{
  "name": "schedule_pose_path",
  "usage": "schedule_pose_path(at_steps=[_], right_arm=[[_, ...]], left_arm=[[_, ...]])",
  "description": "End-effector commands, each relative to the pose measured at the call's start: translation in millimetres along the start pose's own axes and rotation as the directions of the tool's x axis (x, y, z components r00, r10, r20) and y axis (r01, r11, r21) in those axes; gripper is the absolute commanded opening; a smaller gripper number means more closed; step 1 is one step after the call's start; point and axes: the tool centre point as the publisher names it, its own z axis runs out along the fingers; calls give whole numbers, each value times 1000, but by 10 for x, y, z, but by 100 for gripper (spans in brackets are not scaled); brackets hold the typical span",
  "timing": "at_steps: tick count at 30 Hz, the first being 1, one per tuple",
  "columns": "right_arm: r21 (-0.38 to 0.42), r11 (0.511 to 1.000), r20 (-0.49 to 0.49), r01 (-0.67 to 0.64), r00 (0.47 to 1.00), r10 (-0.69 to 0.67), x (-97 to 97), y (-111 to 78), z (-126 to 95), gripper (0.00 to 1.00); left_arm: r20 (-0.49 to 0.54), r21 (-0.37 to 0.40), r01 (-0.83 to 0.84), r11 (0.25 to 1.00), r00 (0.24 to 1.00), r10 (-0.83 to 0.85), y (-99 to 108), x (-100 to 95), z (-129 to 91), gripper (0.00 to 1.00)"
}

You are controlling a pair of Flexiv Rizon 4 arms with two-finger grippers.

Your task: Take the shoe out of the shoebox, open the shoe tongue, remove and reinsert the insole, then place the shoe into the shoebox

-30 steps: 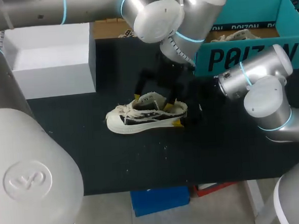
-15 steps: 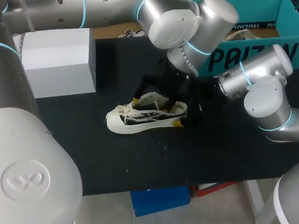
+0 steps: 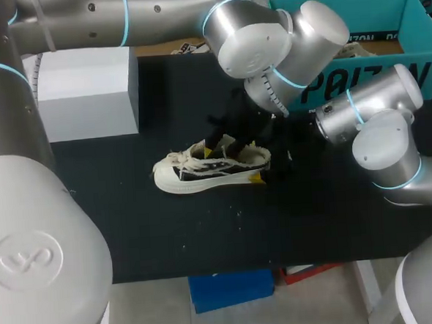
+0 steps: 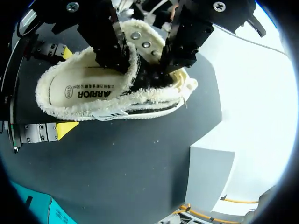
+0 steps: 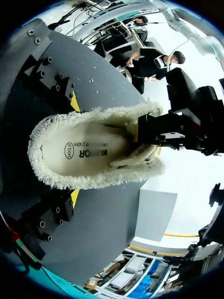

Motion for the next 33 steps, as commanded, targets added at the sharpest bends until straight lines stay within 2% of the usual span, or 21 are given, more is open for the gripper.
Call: schedule_pose_path(at_steps=[1,7,17,33], right_arm=[[1,1000,0,-1,1000,1,-17,-14,34,0],[1,1000,0,-1,1000,1,-17,-14,34,0],[1,1000,0,-1,1000,1,-17,-14,34,0],[1,1000,0,-1,1000,1,-17,-14,34,0]], left_arm=[[-12,19,3,1000,1000,-3,39,-40,15,0],[-47,48,8,999,999,-6,33,-64,-27,0],[-180,126,18,992,984,5,18,-162,-173,0],[-352,212,85,974,936,-5,17,-397,-257,0]])
